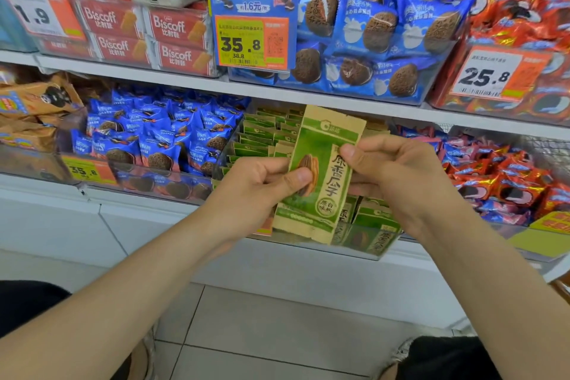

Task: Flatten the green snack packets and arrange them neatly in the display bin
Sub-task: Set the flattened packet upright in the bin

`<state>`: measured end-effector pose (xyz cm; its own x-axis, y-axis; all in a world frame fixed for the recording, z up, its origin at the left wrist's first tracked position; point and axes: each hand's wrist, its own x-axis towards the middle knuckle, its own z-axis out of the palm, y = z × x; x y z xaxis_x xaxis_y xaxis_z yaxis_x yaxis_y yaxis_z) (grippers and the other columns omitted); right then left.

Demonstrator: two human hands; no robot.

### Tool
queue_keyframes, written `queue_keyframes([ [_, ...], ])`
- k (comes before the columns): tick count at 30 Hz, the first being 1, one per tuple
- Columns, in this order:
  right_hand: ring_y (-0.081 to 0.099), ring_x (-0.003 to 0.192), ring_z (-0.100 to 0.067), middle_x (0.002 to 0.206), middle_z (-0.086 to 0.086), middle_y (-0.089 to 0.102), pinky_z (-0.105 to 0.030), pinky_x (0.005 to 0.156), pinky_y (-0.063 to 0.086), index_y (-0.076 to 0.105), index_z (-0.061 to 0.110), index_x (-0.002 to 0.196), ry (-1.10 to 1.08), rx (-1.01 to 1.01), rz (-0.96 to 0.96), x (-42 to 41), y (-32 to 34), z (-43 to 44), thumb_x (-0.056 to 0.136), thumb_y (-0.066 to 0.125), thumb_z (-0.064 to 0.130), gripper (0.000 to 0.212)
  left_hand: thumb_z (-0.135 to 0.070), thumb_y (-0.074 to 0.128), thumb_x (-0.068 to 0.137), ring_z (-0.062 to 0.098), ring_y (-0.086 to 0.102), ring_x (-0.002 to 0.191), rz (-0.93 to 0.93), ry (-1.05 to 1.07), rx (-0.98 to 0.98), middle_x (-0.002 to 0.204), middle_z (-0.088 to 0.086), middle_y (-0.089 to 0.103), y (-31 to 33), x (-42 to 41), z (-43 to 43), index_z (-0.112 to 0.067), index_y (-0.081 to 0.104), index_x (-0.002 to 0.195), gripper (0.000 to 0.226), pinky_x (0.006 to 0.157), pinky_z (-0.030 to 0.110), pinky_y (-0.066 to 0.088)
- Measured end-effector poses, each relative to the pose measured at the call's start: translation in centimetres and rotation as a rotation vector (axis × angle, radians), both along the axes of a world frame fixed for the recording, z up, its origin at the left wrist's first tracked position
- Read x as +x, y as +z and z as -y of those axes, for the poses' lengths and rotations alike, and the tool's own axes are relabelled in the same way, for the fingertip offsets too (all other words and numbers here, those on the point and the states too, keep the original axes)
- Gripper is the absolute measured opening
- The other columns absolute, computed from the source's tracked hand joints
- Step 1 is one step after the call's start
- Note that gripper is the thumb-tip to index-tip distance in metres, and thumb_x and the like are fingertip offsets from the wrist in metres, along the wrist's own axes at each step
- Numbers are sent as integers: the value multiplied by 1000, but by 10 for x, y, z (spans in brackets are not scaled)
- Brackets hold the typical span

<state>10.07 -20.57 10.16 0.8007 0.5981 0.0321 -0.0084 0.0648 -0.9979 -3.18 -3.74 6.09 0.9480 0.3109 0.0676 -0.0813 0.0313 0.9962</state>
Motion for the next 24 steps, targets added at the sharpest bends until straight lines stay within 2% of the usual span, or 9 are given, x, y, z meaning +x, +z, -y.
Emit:
queue_keyframes([
  [3, 81, 84, -29, 92, -13, 82, -39, 69, 67, 71, 6, 101, -27, 55, 102, 1, 2, -13, 94, 77, 9, 9, -17, 60, 106, 27, 79, 101, 41, 68, 77, 108, 9, 81, 7, 11, -8, -13, 74, 127, 26, 83, 41, 66],
  [6, 81, 88, -30, 96, -13, 82, -40, 73, 67, 67, 4, 116, 82, 52, 106, 8, 11, -23, 94, 77, 7, 25, -22, 64, 105, 22, 79, 99, 64, 104, 121, 106, 5, 82, 20, 18, -19, -17, 75, 125, 24, 83, 38, 66],
  [10, 80, 83, -15, 93, 0, 82, -29, 68, 63, 66, 18, 109, -157, 27, 499, 31, 15, -36, 95, 78, 8, 21, -48, 81, 90, -1, 73, 84, -101, 286, 646, 94, -10, 79, 23, 29, -54, -29, 74, 107, 26, 77, 22, 58],
  [13, 78, 90, -15, 103, 2, 80, -34, 74, 63, 60, 17, 116, -152, 49, 659, 44, 8, -52, 97, 75, 7, 26, -53, 85, 82, -8, 63, 77, -179, 255, 943, 86, -17, 74, 11, 33, -71, -31, 79, 90, 24, 67, 9, 45],
  [17, 76, 94, -16, 105, 6, 76, -43, 85, 61, 43, 18, 128, -7, -133, 836, 47, -18, -68, 98, 73, 10, 42, -85, 69, 72, 6, 65, 72, -164, 93, 1067, 73, -12, 73, -9, 31, -77, -35, 81, 74, 51, 68, 30, 51],
  [18, 75, 92, -18, 104, 5, 75, -45, 83, 60, 39, 22, 128, 24, -174, 880, 48, -23, -69, 98, 72, 10, 45, -87, 68, 71, 9, 64, 70, -164, 74, 1075, 70, -10, 72, -9, 29, -77, -35, 80, 74, 54, 66, 29, 50],
  [20, 73, 84, -19, 101, 1, 73, -43, 77, 59, 32, 30, 133, 117, -232, 930, 49, -31, -70, 98, 71, 7, 57, -84, 73, 69, 11, 62, 70, -171, 52, 1090, 68, -10, 71, -8, 26, -78, -35, 81, 78, 51, 61, 22, 45],
  [22, 70, 78, -12, 99, 0, 71, -38, 73, 57, 32, 35, 144, 213, -297, 977, 51, -38, -71, 98, 70, 6, 66, -80, 74, 72, 9, 63, 74, -167, 34, 1167, 75, -14, 73, -9, 23, -80, -37, 81, 86, 46, 65, 24, 48],
  [24, 64, 83, 2, 105, 5, 70, -28, 79, 55, 48, 32, 145, 190, -374, 1116, 53, -43, -73, 98, 71, 11, 57, -76, 61, 84, 8, 62, 72, -126, 31, 1262, 74, -15, 70, -16, 23, -80, -35, 76, 88, 43, 66, 31, 49],
])
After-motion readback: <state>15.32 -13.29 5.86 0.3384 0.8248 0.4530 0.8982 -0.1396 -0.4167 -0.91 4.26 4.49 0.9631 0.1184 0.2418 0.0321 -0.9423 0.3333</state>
